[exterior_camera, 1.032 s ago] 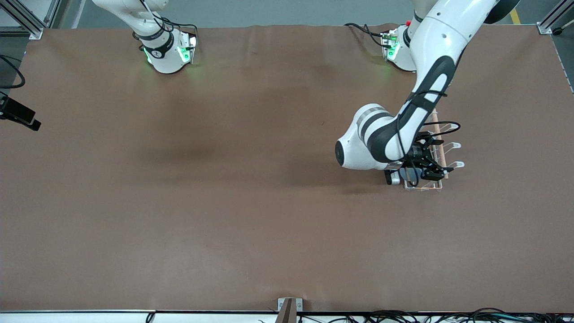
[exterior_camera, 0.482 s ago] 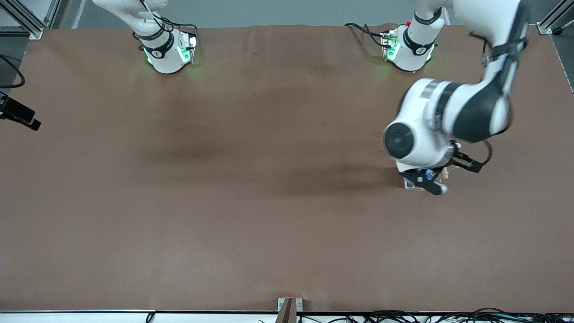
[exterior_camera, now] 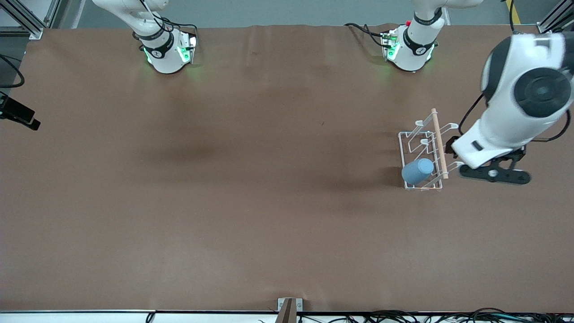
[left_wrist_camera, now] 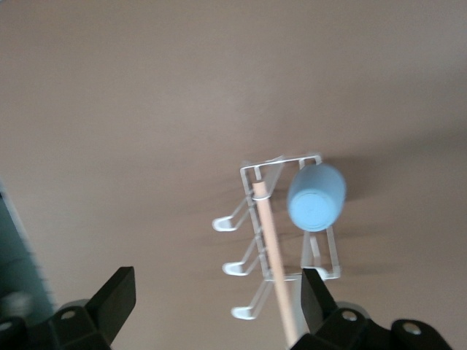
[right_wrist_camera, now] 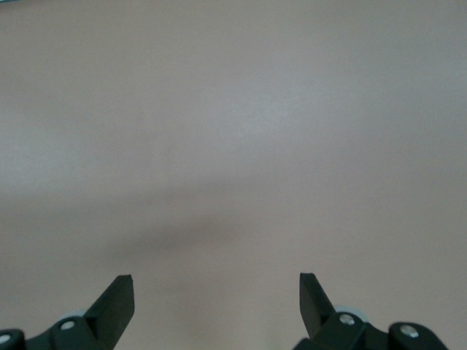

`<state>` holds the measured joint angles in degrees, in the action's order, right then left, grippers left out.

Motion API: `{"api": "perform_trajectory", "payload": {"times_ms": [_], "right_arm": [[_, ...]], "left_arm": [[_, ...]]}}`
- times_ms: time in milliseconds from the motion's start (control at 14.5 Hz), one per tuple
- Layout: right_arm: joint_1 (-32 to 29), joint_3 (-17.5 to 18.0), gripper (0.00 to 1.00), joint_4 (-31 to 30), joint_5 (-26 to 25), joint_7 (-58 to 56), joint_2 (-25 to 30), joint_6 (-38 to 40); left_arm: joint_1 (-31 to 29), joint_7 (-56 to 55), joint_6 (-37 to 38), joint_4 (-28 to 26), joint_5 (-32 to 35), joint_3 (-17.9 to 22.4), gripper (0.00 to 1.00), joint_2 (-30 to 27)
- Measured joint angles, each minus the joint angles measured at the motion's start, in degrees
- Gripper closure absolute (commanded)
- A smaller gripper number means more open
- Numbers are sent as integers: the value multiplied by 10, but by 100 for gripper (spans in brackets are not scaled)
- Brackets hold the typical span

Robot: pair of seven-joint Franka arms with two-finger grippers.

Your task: Hang cup on cup holder

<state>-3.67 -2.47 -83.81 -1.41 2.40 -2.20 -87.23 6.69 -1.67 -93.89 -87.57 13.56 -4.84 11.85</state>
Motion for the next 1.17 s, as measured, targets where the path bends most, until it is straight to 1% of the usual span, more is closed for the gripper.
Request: {"api": "perform_trajectory", "payload": {"times_ms": [206, 482, 757, 964, 1170], "right_arm": [[0, 0, 0, 0, 0, 0, 0, 0], [0, 0, 0, 0, 0, 0, 0, 0], [0, 0, 0, 0, 0, 0, 0, 0], [0, 0, 0, 0, 0, 0, 0, 0], [0, 0, 0, 0, 0, 0, 0, 0]], "left_arm": [[-20, -13, -3, -9, -47, 1, 0, -34], [-36, -23, -3, -58, -92, 2, 0, -97], [-42, -25, -4, -99, -116, 2, 0, -151], [-43, -25, -11, -98, -117, 2, 0, -158], [-45, -25, -17, -58, -117, 3, 0, -147]]}}
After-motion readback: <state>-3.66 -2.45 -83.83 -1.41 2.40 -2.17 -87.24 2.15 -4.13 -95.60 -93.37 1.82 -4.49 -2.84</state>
